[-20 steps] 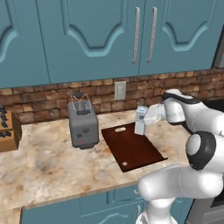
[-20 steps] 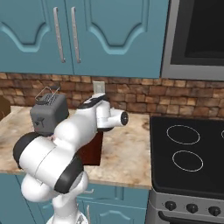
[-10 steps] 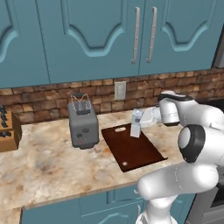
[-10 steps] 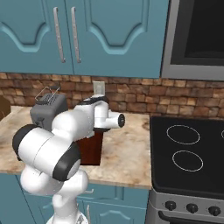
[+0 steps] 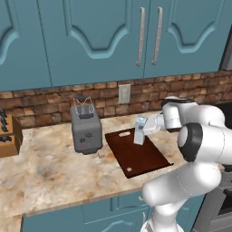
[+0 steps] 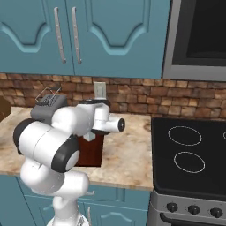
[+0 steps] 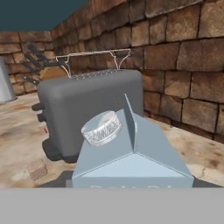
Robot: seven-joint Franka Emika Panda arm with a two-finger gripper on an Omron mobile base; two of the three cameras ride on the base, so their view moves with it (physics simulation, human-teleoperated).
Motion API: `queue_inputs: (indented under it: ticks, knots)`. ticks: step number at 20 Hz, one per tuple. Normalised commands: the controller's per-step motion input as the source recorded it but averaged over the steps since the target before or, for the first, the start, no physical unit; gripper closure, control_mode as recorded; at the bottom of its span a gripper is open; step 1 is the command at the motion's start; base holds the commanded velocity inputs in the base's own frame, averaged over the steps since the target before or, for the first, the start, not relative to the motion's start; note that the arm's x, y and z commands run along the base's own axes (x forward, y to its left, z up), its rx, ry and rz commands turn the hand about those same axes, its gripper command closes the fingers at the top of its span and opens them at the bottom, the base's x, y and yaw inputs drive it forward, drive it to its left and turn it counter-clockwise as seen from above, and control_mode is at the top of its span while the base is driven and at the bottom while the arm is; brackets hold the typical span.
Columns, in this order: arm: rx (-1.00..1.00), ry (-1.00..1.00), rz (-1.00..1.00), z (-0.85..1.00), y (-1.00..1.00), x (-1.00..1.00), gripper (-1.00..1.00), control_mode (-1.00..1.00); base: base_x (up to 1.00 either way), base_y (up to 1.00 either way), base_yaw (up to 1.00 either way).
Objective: Take out the milk from the fridge and place it on the tray on the counter. Then take the sugar cube near the tray and place it in the tray.
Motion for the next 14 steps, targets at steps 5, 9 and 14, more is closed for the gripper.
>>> queue_inputs:
  ticks: [5, 9, 14]
  knots:
    - [0.00, -0.01, 0.00, -0.22, 0.00, 0.00, 1.00, -1.00, 0.00, 0.00, 0.00]
    - [0.00, -0.01, 0.00, -0.26, 0.00, 0.00, 1.00, -1.00, 0.00, 0.00, 0.00]
    - [-0.05, -0.02, 0.00, -0.22, 0.18, 0.01, 1.00, -1.00, 0.00, 0.00, 0.00]
